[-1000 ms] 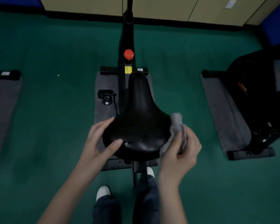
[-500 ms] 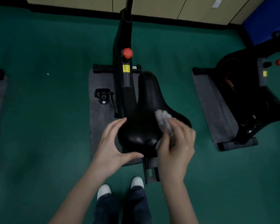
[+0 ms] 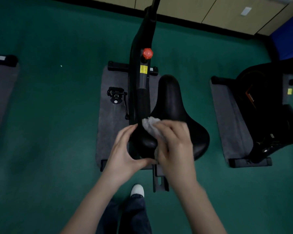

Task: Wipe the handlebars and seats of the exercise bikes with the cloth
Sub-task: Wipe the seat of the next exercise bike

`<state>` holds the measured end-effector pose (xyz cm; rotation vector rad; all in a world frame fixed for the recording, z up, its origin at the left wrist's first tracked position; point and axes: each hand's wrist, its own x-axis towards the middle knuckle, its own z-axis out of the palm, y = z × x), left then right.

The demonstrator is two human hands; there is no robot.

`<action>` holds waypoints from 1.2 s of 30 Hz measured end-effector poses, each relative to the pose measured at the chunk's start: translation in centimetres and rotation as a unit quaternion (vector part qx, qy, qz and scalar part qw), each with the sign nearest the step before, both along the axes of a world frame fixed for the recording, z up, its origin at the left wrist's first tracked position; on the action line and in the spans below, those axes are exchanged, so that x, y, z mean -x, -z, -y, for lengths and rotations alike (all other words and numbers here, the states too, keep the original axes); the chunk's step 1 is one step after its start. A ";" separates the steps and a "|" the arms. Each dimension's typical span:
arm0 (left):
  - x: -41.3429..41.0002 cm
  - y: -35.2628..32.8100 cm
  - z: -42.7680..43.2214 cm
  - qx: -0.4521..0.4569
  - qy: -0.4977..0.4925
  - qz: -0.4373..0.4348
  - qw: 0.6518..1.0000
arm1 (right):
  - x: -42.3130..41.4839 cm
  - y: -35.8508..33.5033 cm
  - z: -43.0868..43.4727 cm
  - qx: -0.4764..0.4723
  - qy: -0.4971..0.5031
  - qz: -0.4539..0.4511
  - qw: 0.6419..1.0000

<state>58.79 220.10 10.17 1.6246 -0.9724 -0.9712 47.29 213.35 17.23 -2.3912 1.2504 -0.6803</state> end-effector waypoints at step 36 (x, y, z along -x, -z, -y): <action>2.0 1.2 -1.1 0.003 -0.084 -0.094 0.992 | -1.4 -0.8 1.1 -0.016 -0.097 -0.056 0.994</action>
